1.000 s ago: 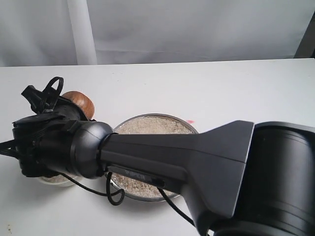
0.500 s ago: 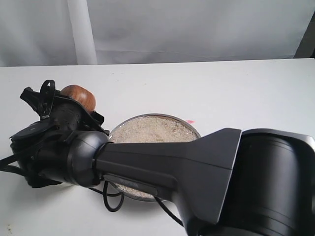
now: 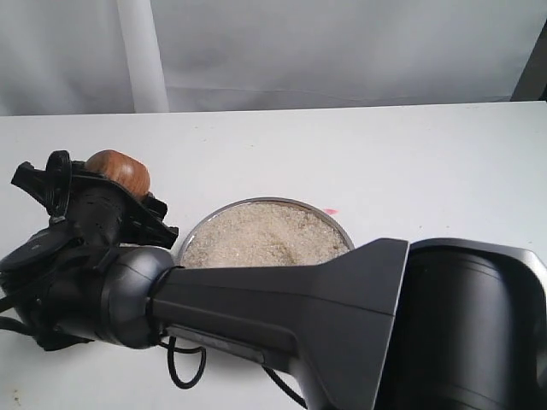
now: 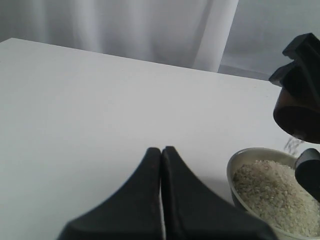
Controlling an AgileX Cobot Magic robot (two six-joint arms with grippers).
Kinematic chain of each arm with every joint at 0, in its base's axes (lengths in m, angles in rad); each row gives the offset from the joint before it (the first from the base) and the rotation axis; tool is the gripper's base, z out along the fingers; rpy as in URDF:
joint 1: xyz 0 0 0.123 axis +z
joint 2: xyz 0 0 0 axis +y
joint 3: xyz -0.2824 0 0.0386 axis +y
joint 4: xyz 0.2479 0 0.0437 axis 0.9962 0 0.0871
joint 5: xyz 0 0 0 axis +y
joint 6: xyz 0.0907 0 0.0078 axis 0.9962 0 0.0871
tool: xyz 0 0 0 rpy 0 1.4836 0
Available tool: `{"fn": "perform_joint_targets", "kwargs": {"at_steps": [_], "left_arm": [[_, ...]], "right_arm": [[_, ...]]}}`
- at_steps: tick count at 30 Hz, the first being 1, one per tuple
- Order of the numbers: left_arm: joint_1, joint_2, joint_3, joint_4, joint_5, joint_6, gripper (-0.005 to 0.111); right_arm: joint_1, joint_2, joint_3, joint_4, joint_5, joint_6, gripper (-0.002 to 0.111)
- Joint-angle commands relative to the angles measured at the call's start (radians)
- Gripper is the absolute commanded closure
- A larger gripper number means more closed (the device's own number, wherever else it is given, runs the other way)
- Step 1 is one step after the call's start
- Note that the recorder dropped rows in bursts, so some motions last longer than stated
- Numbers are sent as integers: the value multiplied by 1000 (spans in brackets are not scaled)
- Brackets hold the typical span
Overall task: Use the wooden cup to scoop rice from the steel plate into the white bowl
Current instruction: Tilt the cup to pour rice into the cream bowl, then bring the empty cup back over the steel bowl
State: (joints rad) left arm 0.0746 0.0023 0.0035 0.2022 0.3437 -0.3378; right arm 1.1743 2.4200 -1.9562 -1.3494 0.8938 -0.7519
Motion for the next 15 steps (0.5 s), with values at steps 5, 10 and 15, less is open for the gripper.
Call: {"fn": "perform_joint_targets", "kwargs": {"at_steps": [5,10,15], "left_arm": [[-5,-2,-4,-6,-6,-2,107],[-5,-2,-4,-6,-6,-2,107],[-5,-2,-4,-6,-6,-2,107]], "right_arm": [[12,-5,-6,-116,25,1,108],[12,-5,-6,-92,27,65,108],[-10,-29,-6,107,27,216,108]]}}
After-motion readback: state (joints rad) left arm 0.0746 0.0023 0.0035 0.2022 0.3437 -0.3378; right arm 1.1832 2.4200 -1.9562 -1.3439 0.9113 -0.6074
